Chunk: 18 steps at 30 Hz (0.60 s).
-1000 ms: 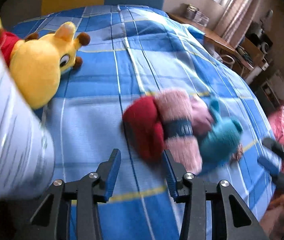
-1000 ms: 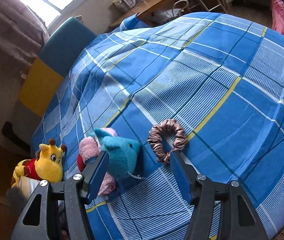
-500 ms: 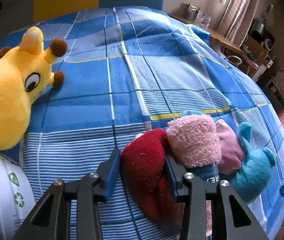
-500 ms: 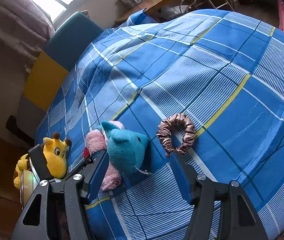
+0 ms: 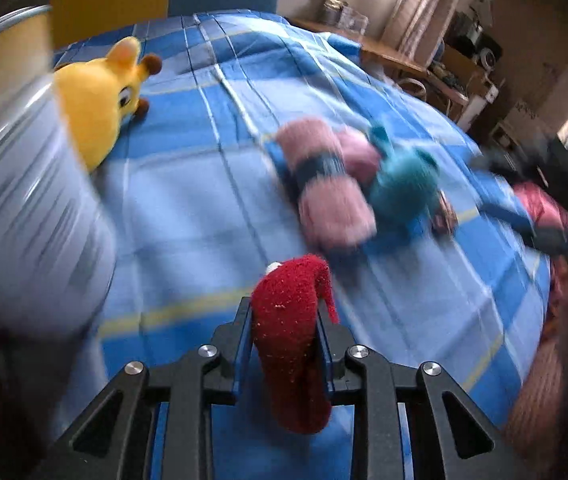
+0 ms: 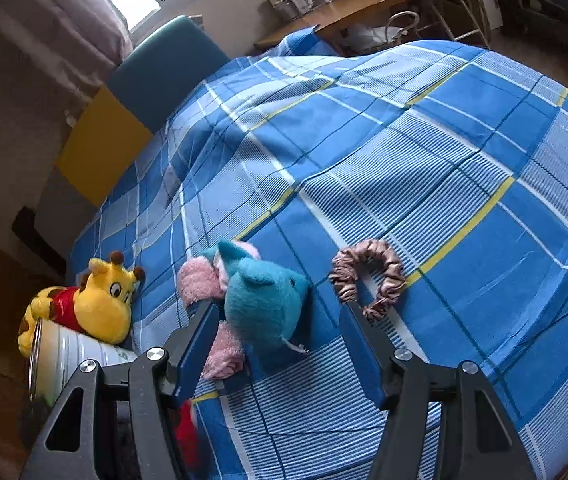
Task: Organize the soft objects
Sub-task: 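Close the left gripper on the red plush and lift it, then grasp the pink GRAREY towel roll with right while left holds the red plush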
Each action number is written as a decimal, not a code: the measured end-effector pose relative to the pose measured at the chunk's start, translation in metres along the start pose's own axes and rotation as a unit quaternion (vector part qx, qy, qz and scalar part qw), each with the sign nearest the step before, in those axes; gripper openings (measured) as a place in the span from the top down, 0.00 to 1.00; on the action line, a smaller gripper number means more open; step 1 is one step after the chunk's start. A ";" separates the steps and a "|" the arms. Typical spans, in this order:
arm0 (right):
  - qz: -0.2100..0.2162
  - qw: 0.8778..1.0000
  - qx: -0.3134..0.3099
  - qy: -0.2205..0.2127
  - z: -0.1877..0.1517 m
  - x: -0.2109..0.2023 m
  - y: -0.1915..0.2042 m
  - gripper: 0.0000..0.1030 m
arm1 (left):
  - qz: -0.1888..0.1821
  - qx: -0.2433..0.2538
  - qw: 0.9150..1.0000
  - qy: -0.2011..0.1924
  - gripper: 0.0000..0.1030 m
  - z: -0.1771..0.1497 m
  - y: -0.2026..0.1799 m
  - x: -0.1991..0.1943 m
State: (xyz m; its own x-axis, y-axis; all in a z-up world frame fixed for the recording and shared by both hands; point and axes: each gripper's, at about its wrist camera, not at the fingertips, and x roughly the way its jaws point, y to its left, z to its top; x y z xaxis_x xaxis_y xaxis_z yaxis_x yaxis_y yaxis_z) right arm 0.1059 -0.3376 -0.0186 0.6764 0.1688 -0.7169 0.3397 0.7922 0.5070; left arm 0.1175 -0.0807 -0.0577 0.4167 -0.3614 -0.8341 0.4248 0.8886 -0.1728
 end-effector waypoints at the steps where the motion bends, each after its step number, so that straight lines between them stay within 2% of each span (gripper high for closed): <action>1: 0.005 1.000 -0.005 0.005 -0.001 0.001 0.003 0.38 | 0.013 0.008 1.000 -0.001 0.73 -0.015 -0.001 -0.009; 5: 0.019 0.998 -0.052 0.023 -0.007 0.006 0.021 0.38 | 0.050 0.018 0.998 0.013 0.70 -0.055 0.000 -0.008; 6: 0.020 0.997 -0.064 0.026 -0.009 0.007 0.025 0.38 | 0.050 0.021 0.998 -0.011 0.69 -0.061 0.000 -0.010; 7: 0.021 0.996 -0.079 0.029 -0.011 0.008 0.031 0.38 | 0.050 0.023 0.998 -0.017 0.68 -0.063 0.000 -0.008; 11: 0.006 0.990 -0.135 0.046 -0.022 0.016 0.049 0.46 | 0.055 0.023 0.996 -0.065 0.66 -0.075 -0.001 -0.008; 13: -0.004 0.986 -0.155 0.052 -0.026 0.020 0.054 0.52 | 0.054 0.023 0.995 -0.077 0.65 -0.079 -0.001 -0.009; 18: -0.024 0.978 -0.191 0.074 -0.036 0.031 0.063 0.55 | 0.047 0.022 0.995 -0.086 0.66 -0.079 0.005 -0.009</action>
State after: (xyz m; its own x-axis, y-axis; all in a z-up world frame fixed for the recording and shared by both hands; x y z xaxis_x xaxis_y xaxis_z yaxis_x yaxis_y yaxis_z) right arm 0.1245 -0.2616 -0.0264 0.5544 0.1858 -0.8113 0.0805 0.9582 0.2744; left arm 0.0525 -0.0505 -0.0926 0.5856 -0.3243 -0.7429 0.4105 0.9089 -0.0732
